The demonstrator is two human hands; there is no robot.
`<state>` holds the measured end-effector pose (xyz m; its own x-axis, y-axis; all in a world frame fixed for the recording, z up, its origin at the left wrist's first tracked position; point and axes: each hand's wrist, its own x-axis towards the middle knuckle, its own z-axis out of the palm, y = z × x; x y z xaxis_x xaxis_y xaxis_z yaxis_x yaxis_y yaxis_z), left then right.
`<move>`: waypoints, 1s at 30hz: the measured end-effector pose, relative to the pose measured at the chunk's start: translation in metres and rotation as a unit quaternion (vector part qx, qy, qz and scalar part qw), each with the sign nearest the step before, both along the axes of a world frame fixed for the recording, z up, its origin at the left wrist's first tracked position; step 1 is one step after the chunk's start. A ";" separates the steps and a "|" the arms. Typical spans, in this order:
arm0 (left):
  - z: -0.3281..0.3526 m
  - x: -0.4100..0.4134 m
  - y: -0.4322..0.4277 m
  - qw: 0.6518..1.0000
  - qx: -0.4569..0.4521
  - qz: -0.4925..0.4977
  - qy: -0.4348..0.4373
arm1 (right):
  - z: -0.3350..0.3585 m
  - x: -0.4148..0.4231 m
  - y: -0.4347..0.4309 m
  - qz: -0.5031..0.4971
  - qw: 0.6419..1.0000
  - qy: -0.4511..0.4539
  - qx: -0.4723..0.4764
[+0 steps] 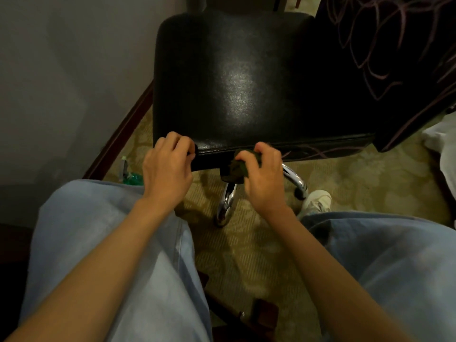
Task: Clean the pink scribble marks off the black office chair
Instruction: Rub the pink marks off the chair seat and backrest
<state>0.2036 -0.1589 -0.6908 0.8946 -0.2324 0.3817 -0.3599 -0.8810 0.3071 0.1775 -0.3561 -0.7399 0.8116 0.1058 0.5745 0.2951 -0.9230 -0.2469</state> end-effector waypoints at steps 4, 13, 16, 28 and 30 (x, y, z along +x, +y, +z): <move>-0.002 0.003 0.000 1.000 0.013 0.000 -0.009 | 0.006 0.004 -0.040 -0.021 0.999 -0.037 -0.003; -0.004 0.004 0.000 1.000 0.001 0.007 -0.019 | 0.012 -0.010 -0.050 -0.109 0.990 -0.018 0.090; -0.005 0.007 0.001 0.999 -0.003 0.027 -0.022 | 0.023 -0.016 -0.031 -0.087 0.992 -0.031 0.087; 0.000 0.013 -0.009 0.998 0.002 0.024 -0.052 | 0.008 0.021 0.036 0.013 0.999 0.006 -0.040; 0.000 0.019 -0.011 0.999 -0.005 0.025 -0.044 | 0.013 0.021 0.023 0.019 0.997 0.014 -0.072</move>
